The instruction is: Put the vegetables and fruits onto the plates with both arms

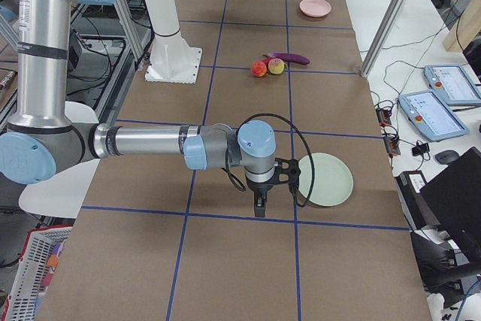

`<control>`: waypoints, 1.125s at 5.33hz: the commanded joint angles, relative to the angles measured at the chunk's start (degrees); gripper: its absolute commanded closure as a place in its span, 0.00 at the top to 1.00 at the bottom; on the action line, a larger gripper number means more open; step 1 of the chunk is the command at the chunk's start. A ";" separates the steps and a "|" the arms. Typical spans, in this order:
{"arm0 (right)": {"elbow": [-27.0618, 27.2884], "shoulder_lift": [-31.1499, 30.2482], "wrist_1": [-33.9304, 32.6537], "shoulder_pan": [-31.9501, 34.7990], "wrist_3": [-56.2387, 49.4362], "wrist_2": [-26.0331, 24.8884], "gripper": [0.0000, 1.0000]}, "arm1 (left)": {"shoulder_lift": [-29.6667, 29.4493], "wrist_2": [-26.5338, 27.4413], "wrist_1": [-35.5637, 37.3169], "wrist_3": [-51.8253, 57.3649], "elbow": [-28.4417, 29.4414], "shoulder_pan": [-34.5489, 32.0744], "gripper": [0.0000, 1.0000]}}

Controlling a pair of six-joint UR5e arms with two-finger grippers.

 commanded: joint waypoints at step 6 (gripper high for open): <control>1.41 6.75 1.05 -8.70 0.53 2.10 1.00 | 0.09 -0.02 0.29 0.00 -1.59 0.09 1.00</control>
